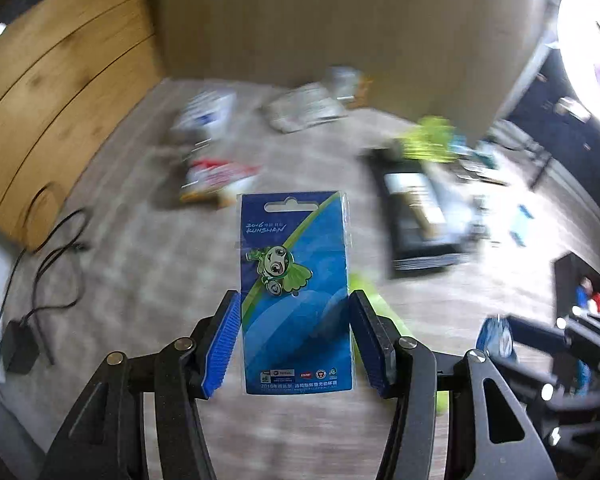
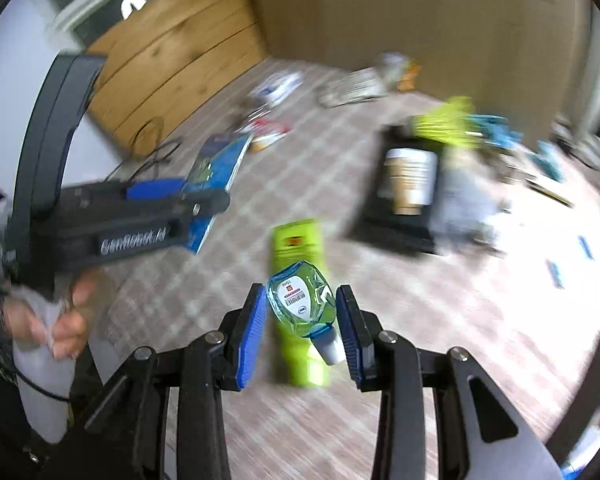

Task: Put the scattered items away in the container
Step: 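Carry the card package and bottle over the black box and release them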

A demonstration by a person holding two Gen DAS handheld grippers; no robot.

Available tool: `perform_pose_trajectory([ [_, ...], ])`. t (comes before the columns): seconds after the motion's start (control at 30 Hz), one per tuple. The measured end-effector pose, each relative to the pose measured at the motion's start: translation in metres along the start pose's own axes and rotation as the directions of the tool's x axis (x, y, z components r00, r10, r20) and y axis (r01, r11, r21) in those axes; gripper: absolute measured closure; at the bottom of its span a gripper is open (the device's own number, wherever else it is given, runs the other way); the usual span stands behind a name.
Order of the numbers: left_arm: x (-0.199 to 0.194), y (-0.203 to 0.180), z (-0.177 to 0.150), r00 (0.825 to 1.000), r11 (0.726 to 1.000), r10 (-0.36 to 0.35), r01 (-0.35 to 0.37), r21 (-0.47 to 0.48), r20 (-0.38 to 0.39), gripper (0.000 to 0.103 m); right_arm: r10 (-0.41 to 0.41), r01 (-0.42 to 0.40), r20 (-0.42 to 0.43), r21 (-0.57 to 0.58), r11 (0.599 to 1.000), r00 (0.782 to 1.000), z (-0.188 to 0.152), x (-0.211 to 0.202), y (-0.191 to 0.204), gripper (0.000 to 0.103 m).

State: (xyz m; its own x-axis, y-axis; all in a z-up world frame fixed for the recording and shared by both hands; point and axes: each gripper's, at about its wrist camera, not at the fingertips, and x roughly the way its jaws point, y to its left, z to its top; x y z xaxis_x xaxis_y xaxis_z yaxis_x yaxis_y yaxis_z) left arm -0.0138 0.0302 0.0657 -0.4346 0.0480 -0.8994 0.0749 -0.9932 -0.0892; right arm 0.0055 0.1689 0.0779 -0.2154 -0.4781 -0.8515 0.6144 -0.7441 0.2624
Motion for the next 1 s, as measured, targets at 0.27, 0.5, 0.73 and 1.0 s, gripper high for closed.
perform_pose_trajectory([
  [0.27, -0.014, -0.146, 0.003, 0.986, 0.968, -0.165, 0.164, 0.188, -0.013, 0.051, -0.151, 0.124, 0.090, 0.247, 0.961, 0.984, -0.037, -0.103, -0.112, 0.068],
  [0.5, -0.018, -0.265, -0.010, 0.961, 0.894, -0.266, 0.274, 0.355, -0.072, 0.051, -0.322, 0.251, 0.086, 0.449, 0.857, 0.943, -0.116, -0.177, -0.206, 0.068],
  [0.73, -0.014, -0.356, -0.017, 0.940, 0.805, -0.319, 0.337, 0.488, -0.123, 0.051, -0.410, 0.297, 0.055, 0.604, 0.740, 0.910, -0.183, -0.220, -0.274, 0.068],
  [1.0, -0.006, -0.411, -0.033, 0.933, 0.718, -0.310, 0.356, 0.598, -0.182, 0.044, -0.470, 0.338, 0.009, 0.682, 0.649, 0.883, -0.217, -0.247, -0.318, 0.066],
])
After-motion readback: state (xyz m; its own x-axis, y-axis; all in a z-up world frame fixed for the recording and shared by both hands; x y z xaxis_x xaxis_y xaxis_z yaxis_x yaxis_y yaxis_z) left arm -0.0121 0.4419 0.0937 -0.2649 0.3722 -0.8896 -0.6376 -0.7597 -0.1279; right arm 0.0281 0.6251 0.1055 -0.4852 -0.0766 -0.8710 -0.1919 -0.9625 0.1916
